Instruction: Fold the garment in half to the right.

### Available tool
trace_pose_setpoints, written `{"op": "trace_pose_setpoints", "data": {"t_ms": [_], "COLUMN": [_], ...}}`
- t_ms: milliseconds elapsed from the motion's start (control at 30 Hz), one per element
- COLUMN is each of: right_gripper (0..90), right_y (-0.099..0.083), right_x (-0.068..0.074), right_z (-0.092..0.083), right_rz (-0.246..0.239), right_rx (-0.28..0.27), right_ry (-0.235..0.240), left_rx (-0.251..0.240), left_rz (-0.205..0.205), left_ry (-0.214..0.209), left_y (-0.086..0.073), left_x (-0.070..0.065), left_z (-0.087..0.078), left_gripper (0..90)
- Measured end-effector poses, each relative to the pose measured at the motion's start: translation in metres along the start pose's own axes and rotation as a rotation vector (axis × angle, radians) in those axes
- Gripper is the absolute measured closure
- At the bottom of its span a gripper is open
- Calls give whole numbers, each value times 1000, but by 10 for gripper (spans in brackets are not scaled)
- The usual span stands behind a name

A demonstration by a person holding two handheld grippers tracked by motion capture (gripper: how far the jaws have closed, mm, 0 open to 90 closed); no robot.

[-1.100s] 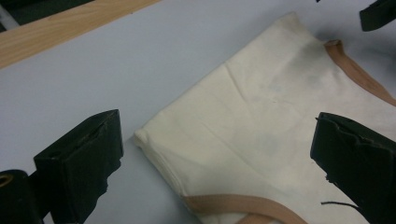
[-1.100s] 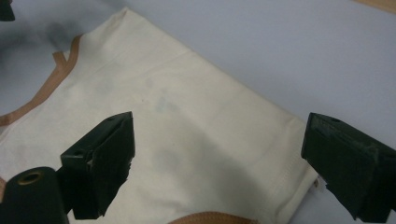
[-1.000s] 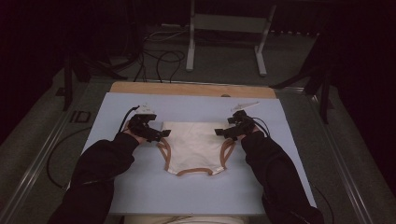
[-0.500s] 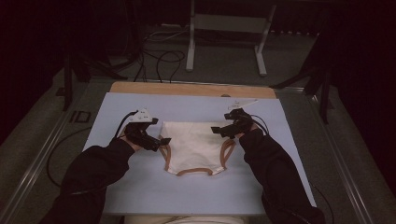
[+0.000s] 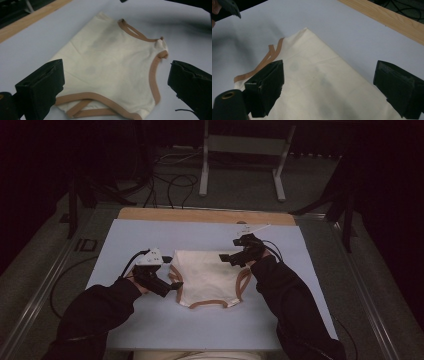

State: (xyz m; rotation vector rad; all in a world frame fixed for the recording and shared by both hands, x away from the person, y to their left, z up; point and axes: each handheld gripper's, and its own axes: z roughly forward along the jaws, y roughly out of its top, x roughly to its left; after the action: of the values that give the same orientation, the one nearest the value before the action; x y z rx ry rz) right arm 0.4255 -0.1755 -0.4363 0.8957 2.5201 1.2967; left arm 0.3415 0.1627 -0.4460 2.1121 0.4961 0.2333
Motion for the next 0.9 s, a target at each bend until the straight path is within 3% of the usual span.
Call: {"op": "trace_pose_setpoints", "data": {"t_ms": [200,333,500,733,800,900], "right_gripper": [97,99,99,99,99,99], "right_y": [7,11,13,12,11,10], "right_x": [7,11,17,22,24,26], "right_z": [8,15,26,40,45,50], "right_rz": [-16,-26,-36,-43,-38,-40], "right_rx": [5,4,12,24,25,34], "right_ry": [11,27,42,62,76,82], "left_rx": [8,15,19,65,94,125], "left_rz": [9,6,29,65,78,89], "left_ry": [-14,-53,-60,-81,-105,-106], "left_y": [-6,-9,-16,-26,-30,-34], "left_x": [-7,-11,-16,-23,-27,-29], "left_z": [1,1,7,19,25,30], "left_gripper": [17,17,21,18,18,28]}}
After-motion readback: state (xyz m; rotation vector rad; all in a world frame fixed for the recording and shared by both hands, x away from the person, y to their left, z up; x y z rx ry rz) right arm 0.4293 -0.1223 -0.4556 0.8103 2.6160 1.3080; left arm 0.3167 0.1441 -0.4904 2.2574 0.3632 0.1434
